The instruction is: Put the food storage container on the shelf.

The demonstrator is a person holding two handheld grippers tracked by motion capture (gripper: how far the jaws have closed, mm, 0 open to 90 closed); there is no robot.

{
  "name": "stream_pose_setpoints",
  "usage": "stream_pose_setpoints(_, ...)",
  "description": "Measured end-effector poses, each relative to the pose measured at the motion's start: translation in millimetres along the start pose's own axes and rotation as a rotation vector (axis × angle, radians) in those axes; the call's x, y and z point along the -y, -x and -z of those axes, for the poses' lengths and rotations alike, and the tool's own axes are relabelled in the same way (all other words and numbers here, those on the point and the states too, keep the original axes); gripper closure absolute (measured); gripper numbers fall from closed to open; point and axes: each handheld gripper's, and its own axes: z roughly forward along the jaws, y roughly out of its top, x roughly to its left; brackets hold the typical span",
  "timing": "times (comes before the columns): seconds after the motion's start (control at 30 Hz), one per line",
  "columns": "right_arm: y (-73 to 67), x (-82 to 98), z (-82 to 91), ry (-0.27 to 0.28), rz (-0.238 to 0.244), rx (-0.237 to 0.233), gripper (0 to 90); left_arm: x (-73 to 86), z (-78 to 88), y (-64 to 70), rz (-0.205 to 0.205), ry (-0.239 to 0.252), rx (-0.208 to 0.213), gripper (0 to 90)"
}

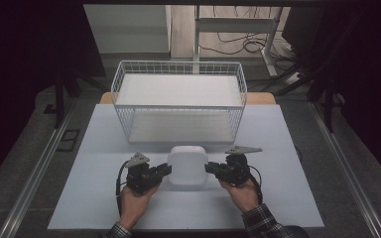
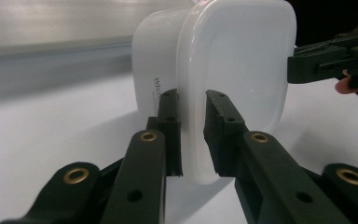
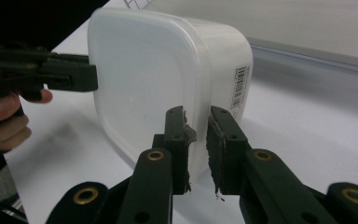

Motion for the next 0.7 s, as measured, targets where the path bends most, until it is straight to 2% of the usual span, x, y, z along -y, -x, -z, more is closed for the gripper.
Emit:
stream_pose_setpoints(0.13,0.0,-4.9,-2.1,0.004,0.024,0.009,77.7,-8.3,0.3,-3.2,-0.019,0.008,-0.004,77.6)
stream_pose_setpoints(0.27,2.2,-16.3,-5.0,0.035,0.042,0.016,77.6,-22.6,-1.9,-8.9,-0.041,0.015,-0.012,77.6)
stream_pose_setpoints(0.5,9.6,-34.1,-13.6,0.064,0.055,0.035,77.5,-43.9,-9.2,-19.0,-0.059,0.018,-0.033,77.6)
stream_pose_setpoints(0.7,20.6,-49.6,-24.9,0.071,0.052,0.057,77.1,-55.8,-21.7,-30.6,-0.038,0.015,-0.045,77.6)
